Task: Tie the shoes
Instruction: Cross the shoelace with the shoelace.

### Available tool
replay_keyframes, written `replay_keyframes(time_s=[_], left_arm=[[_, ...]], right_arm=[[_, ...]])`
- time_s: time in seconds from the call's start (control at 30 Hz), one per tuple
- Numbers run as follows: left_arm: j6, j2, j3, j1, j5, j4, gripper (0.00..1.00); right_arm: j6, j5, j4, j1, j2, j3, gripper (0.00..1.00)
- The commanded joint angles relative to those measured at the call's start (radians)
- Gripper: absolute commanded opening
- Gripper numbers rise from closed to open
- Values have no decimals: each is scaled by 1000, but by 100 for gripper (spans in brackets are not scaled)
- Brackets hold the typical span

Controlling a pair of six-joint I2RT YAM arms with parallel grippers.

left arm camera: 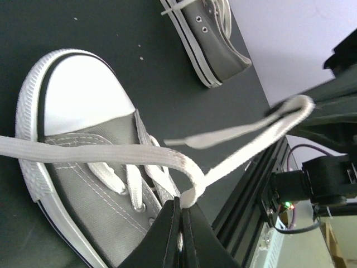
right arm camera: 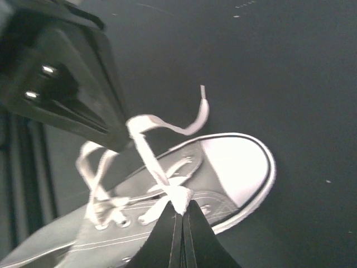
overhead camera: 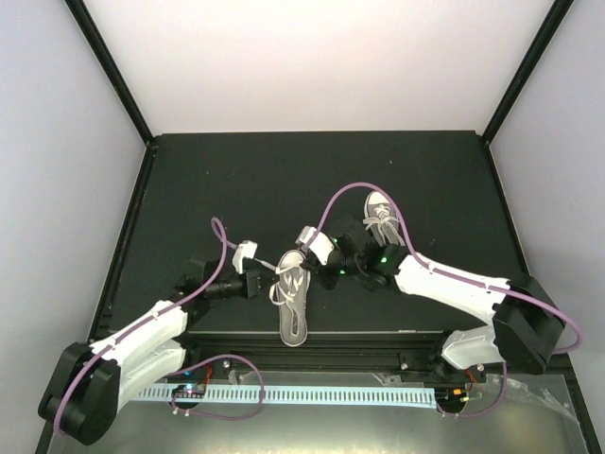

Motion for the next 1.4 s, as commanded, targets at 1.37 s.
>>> replay_keyframes(time_s=[1.37], left_arm=[[-75,65,65,3,36,6,2]], right_arm=[[190,-49,381,123,-46,-127,2]])
